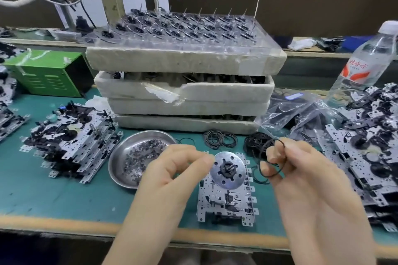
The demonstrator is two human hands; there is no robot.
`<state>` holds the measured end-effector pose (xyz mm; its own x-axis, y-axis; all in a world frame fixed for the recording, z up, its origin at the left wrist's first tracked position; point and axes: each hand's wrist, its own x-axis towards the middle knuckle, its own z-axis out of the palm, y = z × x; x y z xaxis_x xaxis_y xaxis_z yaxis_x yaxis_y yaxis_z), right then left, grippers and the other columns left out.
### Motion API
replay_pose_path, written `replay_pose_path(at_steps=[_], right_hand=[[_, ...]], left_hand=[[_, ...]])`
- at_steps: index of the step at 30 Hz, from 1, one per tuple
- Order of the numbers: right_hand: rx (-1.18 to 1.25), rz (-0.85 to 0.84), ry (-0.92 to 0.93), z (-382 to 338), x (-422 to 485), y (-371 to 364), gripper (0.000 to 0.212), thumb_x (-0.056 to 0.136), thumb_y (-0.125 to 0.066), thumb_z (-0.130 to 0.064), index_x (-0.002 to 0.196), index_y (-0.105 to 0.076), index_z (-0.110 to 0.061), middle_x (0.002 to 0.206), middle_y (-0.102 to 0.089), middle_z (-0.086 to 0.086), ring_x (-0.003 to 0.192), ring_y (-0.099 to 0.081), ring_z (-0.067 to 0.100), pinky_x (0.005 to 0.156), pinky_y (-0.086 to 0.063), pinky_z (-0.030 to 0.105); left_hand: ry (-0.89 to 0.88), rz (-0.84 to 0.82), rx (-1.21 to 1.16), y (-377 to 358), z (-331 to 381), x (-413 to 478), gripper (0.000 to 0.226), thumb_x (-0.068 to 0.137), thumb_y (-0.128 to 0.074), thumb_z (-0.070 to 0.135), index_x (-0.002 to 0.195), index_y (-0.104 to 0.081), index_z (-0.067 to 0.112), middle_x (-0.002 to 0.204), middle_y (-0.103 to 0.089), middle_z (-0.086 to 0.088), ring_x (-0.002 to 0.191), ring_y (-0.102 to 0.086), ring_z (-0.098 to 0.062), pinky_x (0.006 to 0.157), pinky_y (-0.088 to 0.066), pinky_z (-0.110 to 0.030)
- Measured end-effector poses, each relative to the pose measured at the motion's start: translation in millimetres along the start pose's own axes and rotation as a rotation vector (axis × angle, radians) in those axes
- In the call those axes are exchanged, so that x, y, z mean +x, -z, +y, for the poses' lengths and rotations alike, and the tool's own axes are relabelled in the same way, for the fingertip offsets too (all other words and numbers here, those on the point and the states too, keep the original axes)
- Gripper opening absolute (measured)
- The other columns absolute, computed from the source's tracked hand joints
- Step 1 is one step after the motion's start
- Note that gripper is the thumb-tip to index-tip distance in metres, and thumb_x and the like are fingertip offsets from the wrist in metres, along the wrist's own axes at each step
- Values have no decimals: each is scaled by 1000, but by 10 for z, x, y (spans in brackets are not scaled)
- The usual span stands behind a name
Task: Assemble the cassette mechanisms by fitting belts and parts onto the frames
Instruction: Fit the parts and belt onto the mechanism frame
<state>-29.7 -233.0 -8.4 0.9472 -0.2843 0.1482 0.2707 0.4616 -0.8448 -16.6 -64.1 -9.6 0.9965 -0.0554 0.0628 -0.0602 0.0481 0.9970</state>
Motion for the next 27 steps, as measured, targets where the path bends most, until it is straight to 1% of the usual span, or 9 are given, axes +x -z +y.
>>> replay_pose_path(at_steps=[4,7,11,13,16,19,21,23,27], right_hand=[[-152,-54,68,20,-166,-145,40,49,-89,-43,61,-69,-10,65,-57,2,64,-53,12,62,-47,19],[-302,58,225,127,-189,-144,20,60,-80,-32,62,-71,-14,68,-57,2,64,-51,13,62,-44,17],[-633,154,381,156,-178,-76,10,71,-77,-36,73,-73,-27,77,-59,-1,70,-51,22,67,-41,35],[-729,167,374,123,-165,-46,8,73,-76,-38,74,-73,-31,80,-61,-2,71,-53,22,68,-43,34],[-774,73,255,26,-132,-18,10,73,-72,-43,77,-73,-35,84,-67,-6,75,-58,15,67,-44,20],[-652,-106,-9,-80,-72,85,27,68,-72,-52,83,-75,-30,68,-64,-14,64,-53,2,64,-41,9],[-499,-269,-259,-120,11,165,43,63,-78,-53,87,-76,-18,72,-61,-6,68,-51,3,67,-42,15],[-332,-408,-441,-124,106,229,46,58,-85,-46,85,-78,-10,79,-64,0,74,-54,11,57,-43,22],[-176,-486,-561,-105,182,231,49,46,-90,-43,79,-78,-9,74,-65,-1,70,-58,15,52,-42,26]], left_hand=[[-20,14,-60,-57,31,-27,19,65,-68,35,67,-77,19,78,-61,16,66,-53,6,57,-36,-6],[-36,17,-71,-67,53,-47,19,66,-68,34,68,-77,18,78,-61,15,65,-52,5,56,-36,-7],[-50,12,-21,-46,25,-77,15,67,-67,39,66,-75,26,84,-61,17,67,-52,5,61,-38,-7],[-100,-32,29,-22,2,-79,20,70,-69,46,71,-74,27,88,-59,17,70,-51,4,64,-39,-7],[-234,-74,146,-4,-42,-62,30,79,-57,56,80,-70,30,91,-54,16,75,-49,0,70,-38,-12],[-374,-99,289,12,-99,-48,23,93,-48,47,85,-63,31,95,-48,16,78,-49,-4,70,-37,-10],[-490,-118,433,32,-155,-41,21,101,-41,38,90,-58,30,100,-44,13,91,-50,-6,79,-36,-8],[-581,-126,526,44,-217,-25,21,104,-36,32,95,-54,25,105,-41,10,104,-48,-8,89,-34,-10],[-746,-89,664,46,-336,44,23,106,-32,27,101,-51,16,109,-35,7,110,-40,-5,96,-32,-11]])
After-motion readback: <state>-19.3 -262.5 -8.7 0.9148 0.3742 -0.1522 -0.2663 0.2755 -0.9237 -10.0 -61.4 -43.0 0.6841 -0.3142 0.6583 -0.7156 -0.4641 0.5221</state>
